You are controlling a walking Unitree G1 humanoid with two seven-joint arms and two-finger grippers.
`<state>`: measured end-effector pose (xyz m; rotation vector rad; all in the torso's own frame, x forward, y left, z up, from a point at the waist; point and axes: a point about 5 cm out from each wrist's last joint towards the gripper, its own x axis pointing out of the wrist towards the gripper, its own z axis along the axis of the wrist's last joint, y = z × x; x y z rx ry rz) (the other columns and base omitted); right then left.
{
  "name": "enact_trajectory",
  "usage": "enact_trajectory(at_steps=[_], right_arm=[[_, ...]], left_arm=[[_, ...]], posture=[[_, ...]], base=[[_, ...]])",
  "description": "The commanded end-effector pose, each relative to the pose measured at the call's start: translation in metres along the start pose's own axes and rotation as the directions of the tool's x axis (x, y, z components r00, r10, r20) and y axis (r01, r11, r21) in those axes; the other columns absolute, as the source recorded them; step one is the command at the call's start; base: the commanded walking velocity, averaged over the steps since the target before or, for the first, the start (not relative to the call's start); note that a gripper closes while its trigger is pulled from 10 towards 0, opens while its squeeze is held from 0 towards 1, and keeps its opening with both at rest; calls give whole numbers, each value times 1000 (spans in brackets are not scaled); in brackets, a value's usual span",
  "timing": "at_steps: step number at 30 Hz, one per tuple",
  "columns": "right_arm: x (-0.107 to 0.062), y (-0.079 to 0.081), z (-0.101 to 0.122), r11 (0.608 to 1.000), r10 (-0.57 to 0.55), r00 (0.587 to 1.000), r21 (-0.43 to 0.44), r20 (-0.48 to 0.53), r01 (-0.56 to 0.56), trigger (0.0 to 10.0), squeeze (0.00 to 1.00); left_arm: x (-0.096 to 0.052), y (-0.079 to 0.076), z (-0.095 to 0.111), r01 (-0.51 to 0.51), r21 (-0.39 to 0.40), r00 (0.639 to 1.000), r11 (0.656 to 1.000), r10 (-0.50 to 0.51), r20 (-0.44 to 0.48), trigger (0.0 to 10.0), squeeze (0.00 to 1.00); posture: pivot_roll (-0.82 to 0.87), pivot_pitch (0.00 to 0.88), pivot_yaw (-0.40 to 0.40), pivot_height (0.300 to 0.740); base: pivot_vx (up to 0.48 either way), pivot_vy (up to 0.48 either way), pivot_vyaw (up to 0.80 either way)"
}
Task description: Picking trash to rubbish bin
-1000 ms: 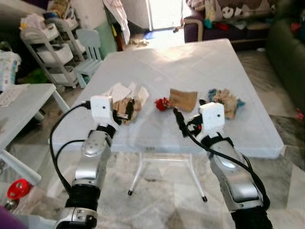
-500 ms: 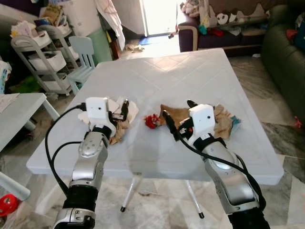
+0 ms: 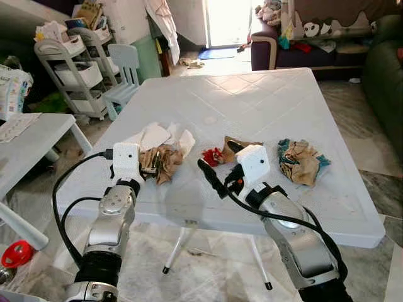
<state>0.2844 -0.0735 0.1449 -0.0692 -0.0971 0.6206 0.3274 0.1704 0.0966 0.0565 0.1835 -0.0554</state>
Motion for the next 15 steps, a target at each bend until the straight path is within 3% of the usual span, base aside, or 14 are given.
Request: enact_trajectory(at_steps=[1,7,13,14,15], right_arm=[[2,5,7,1000,30,999,-3,21,-30,10000,0],[1,13,6,994,103,995,33,7,-103,10000,0],[-2,11,5,994,104,995,34,-2,-104,10000,0],[-2,11,5,994,102,995,34,-4,-101,10000,0],[-2,11,5,994,102,995,34,-4,-101,10000,0]], left_arm=[[2,3,-4,9,26,999,1000,-8,-41,10000,0],[10,-4,-21,48,43,990,998,-42,-131,10000,0],[14,-9,-19,80,41,989,996,-74,-129,9961,0],[14,-8,-20,80,37,989,996,-74,-127,6824,0],[14,-8,-20,80,37,989,996,-74,-127,6824,0]], posture=[[-128,0,118,740],[-139,0,125,740],[-147,0,135,740],[-148,0,137,740],[-148,0,137,740]], base=[[0,0,0],[0,0,0],[0,0,0],[0,0,0],[0,0,0]])
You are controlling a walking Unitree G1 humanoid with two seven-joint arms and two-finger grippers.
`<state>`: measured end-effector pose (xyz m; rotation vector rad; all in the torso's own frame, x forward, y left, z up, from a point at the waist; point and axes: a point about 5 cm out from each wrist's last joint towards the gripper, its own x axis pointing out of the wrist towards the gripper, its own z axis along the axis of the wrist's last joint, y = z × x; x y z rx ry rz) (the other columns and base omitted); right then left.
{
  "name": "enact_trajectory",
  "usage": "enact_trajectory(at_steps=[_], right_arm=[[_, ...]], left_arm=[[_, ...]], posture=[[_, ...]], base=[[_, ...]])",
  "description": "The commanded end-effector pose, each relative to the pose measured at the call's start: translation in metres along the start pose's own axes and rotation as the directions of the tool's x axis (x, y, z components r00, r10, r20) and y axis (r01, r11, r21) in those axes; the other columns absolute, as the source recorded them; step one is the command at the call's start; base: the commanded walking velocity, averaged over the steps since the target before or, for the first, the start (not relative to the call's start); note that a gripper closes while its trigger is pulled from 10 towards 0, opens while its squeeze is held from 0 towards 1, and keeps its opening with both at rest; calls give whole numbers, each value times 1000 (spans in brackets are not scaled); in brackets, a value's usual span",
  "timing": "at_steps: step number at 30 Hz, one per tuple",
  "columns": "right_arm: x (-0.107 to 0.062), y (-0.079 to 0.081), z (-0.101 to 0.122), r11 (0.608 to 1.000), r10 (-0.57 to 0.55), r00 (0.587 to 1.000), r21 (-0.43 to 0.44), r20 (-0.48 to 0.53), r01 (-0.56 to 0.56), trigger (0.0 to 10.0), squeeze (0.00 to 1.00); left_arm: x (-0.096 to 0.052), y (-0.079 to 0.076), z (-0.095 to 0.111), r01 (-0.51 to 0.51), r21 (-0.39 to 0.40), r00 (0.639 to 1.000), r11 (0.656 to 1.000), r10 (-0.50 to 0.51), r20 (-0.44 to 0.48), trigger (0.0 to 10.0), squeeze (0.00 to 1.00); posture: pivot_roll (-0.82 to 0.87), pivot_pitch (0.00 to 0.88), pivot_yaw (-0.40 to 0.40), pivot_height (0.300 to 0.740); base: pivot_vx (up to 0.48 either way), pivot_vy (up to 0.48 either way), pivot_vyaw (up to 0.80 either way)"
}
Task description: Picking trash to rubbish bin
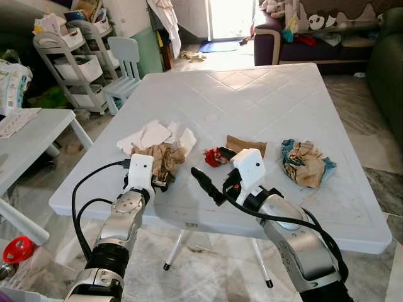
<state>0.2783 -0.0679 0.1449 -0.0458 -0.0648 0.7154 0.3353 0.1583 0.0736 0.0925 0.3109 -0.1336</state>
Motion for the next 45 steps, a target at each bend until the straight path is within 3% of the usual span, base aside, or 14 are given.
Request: enact_trajectory(at_steps=[1,2,30,42,45], right_arm=[[-1,3,3,1000,7,1000,0,11,-7,10000,0],[-1,4,3,1000,7,1000,1,10,-7,10000,0],[-7,17,0,986,143,990,87,-22,-140,10000,0],[-8,13,-1,984,160,986,84,-37,-156,10000,0],[-7,12,-1,984,160,986,81,-39,-156,10000,0]], left_arm=[[1,5,0,1,0,1000,1000,-1,2,4118,0],[1,4,0,9,-5,1000,1000,-9,9,0,0],[0,-1,0,31,-9,997,999,-30,68,0,0],[-7,11,9,-70,21,984,997,66,164,0,0],[-13,21,16,-150,86,968,985,128,216,0,0]], posture=[[-147,0,139,740],[-146,0,139,740],[-142,0,131,740],[-136,0,125,740],[-136,0,124,740]], base=[[0,0,0],[0,0,0],[0,0,0],[0,0,0],[0,0,0]])
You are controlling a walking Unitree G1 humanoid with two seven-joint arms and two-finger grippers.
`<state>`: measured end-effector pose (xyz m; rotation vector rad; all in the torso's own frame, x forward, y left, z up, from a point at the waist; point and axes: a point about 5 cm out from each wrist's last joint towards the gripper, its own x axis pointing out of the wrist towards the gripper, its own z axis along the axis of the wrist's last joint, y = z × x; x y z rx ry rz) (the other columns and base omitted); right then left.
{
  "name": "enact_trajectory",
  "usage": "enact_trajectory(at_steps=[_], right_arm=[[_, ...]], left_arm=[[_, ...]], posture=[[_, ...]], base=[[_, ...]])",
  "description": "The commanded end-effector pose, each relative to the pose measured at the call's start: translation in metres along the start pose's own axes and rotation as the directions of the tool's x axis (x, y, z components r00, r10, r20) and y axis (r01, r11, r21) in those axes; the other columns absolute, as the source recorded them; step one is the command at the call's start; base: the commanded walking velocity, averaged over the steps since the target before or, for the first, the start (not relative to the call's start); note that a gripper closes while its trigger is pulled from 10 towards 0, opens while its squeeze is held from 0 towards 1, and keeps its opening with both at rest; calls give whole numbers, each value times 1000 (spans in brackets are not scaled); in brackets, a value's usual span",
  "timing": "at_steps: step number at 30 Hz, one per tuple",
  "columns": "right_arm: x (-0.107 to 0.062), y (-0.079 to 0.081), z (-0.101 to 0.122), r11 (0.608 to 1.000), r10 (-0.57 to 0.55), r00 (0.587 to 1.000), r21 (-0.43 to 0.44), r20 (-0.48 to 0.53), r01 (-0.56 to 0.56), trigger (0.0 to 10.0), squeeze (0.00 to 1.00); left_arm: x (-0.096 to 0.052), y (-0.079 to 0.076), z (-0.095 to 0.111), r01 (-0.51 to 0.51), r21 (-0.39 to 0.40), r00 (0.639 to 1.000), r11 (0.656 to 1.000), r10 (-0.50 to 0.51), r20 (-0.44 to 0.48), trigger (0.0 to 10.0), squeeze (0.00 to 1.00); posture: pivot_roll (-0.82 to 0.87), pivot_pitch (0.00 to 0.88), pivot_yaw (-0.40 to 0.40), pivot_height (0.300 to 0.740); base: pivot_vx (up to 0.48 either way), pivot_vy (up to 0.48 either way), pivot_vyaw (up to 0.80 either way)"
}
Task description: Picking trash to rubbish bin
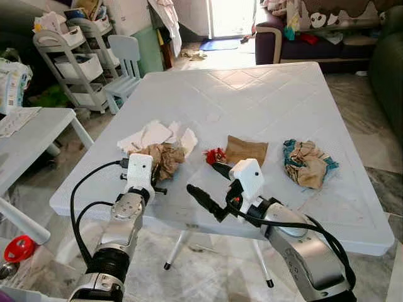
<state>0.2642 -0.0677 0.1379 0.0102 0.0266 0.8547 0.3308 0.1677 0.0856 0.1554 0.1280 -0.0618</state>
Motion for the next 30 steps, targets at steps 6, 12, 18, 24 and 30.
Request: enact_trajectory(at_steps=[6,12,18,24,30], right_arm=[[5,-2,4,1000,5,1000,-22,9,-5,10000,0],[8,-16,7,996,-76,997,-53,23,77,10000,0],[20,-41,8,960,-230,973,-163,15,229,10000,0],[31,-40,9,952,-227,973,-205,30,228,10000,0],[36,-36,7,952,-221,974,-206,44,225,10000,0]], left_arm=[[-9,37,29,-196,121,970,973,174,168,0,0],[-15,45,42,-266,130,944,955,231,237,0,0],[-22,31,44,-227,168,945,959,176,274,0,0],[-24,27,46,-224,150,945,963,177,276,0,0],[-23,28,47,-228,144,944,963,183,273,0,0]], posture=[[-126,0,122,740],[-119,0,119,740],[-107,0,118,740],[-99,0,117,740],[-102,0,120,740]], base=[[0,0,0],[0,0,0],[0,0,0],[0,0,446],[0,-284,621]])
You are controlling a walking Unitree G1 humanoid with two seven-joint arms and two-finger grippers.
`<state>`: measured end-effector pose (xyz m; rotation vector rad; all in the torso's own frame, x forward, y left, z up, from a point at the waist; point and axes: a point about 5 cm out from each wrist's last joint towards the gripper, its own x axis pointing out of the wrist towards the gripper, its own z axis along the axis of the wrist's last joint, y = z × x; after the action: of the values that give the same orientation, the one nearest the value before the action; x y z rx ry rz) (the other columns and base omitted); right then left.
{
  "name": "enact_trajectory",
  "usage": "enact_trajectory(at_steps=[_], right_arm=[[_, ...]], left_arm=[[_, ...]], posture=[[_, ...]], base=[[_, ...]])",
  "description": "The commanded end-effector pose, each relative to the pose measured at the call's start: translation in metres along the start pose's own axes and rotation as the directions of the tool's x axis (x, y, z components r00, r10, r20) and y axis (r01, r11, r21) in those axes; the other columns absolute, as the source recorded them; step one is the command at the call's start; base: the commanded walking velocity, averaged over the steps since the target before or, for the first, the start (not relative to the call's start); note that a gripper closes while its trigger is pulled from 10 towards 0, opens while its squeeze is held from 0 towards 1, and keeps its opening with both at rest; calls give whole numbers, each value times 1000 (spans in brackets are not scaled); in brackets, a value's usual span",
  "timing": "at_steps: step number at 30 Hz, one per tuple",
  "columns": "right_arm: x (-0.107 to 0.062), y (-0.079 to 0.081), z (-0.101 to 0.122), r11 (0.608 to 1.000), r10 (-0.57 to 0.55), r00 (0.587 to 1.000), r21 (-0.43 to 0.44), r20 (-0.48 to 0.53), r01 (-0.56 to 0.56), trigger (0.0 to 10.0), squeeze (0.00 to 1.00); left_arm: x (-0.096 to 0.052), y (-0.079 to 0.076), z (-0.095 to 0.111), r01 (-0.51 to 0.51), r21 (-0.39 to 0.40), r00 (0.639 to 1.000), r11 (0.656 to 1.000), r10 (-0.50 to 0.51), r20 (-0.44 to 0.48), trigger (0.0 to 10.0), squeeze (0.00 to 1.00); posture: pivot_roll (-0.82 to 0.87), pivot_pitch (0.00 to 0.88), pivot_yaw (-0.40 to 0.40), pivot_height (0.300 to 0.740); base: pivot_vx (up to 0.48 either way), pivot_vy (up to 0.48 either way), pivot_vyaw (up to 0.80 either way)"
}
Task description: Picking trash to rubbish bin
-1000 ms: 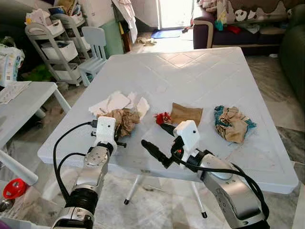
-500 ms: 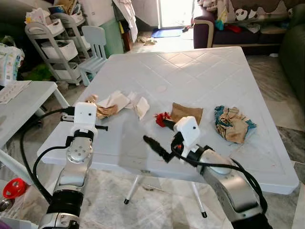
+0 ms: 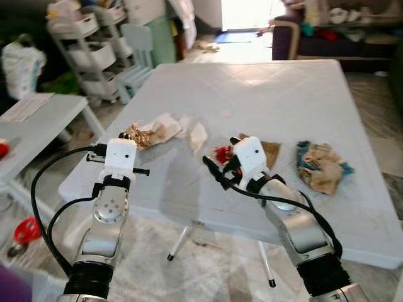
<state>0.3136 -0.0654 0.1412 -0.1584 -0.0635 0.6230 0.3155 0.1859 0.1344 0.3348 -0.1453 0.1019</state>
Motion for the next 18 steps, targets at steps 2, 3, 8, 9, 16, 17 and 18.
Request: enact_trajectory(at_steps=[2,3,8,9,16,17,18], right_arm=[[2,1,1,1000,6,1000,-29,9,-5,10000,0],[2,1,0,1000,5,1000,-29,10,-5,10000,0],[1,0,-1,1000,-6,1000,-26,13,6,10000,0],[1,-1,-1,1000,-7,1000,-26,14,7,10000,0],[2,0,0,999,-18,1000,-35,25,19,10000,0],[2,0,0,999,-17,1000,-36,26,18,10000,0],[1,0,0,999,-17,1000,-36,26,18,10000,0]], left_arm=[[2,3,3,-15,-4,1000,1000,15,5,0,0],[2,2,4,-13,-7,1000,1000,13,4,0,0],[2,0,3,-8,-25,1000,1000,8,-1,0,0],[2,0,3,-8,-27,1000,1000,8,-1,0,0],[1,0,1,-12,-39,1000,999,12,-10,0,0],[0,0,1,-14,-41,1000,999,13,-12,0,0],[0,0,1,-14,-42,1000,999,14,-13,0,0]], posture=[[-105,0,121,740],[-107,0,121,740],[-108,0,121,740],[-108,0,121,740],[-106,0,117,740],[-107,0,115,740],[-107,0,115,740]], base=[[0,-334,400],[0,-337,0],[0,-129,0],[0,0,0],[0,0,0],[0,0,0],[0,0,0]])
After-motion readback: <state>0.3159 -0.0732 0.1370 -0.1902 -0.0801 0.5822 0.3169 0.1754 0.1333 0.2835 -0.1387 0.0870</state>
